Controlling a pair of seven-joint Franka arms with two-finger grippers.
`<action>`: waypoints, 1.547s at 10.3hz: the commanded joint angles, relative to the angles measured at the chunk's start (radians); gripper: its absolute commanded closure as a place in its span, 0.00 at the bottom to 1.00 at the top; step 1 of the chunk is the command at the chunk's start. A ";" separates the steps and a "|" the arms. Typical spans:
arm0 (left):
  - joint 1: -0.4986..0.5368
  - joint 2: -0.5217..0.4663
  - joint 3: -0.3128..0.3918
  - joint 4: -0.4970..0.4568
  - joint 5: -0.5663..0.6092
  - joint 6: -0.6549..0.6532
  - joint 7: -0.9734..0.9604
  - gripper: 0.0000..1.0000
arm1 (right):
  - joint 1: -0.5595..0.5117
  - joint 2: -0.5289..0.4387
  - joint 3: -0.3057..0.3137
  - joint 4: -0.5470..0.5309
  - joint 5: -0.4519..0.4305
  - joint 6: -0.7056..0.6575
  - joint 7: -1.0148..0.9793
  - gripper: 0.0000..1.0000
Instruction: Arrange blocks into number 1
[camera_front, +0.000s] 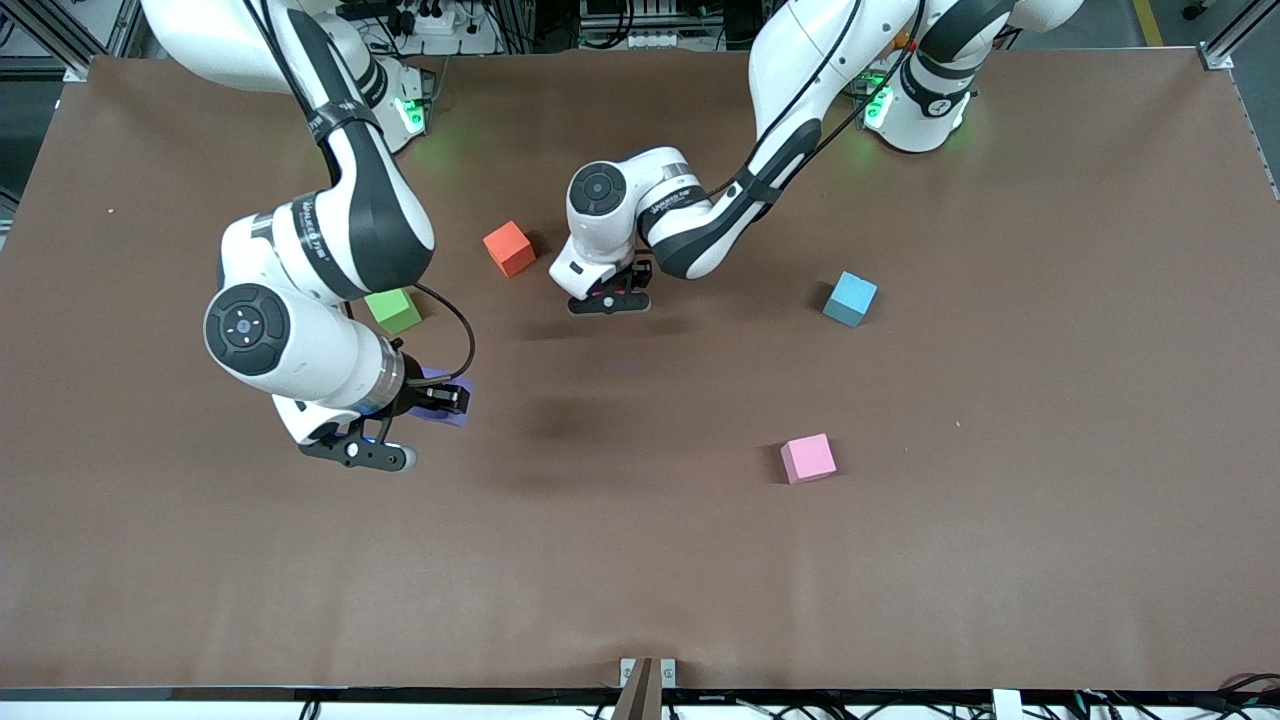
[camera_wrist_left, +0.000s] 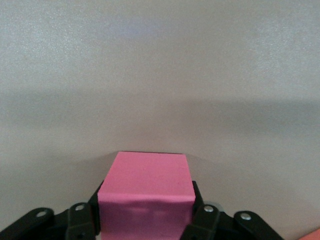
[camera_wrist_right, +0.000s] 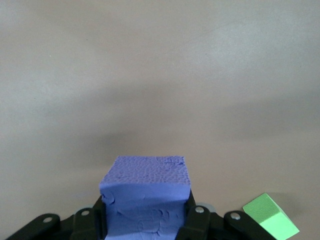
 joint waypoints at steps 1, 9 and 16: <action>-0.024 0.004 0.007 0.005 0.034 0.006 -0.013 0.00 | -0.011 -0.024 0.008 -0.023 0.014 -0.004 -0.010 1.00; 0.080 -0.108 0.010 0.008 0.037 -0.139 -0.012 0.00 | 0.007 -0.010 0.011 -0.026 0.008 0.008 -0.010 1.00; 0.369 -0.059 0.054 0.081 0.074 -0.149 0.336 0.00 | 0.165 0.002 0.013 -0.164 0.007 0.190 -0.003 1.00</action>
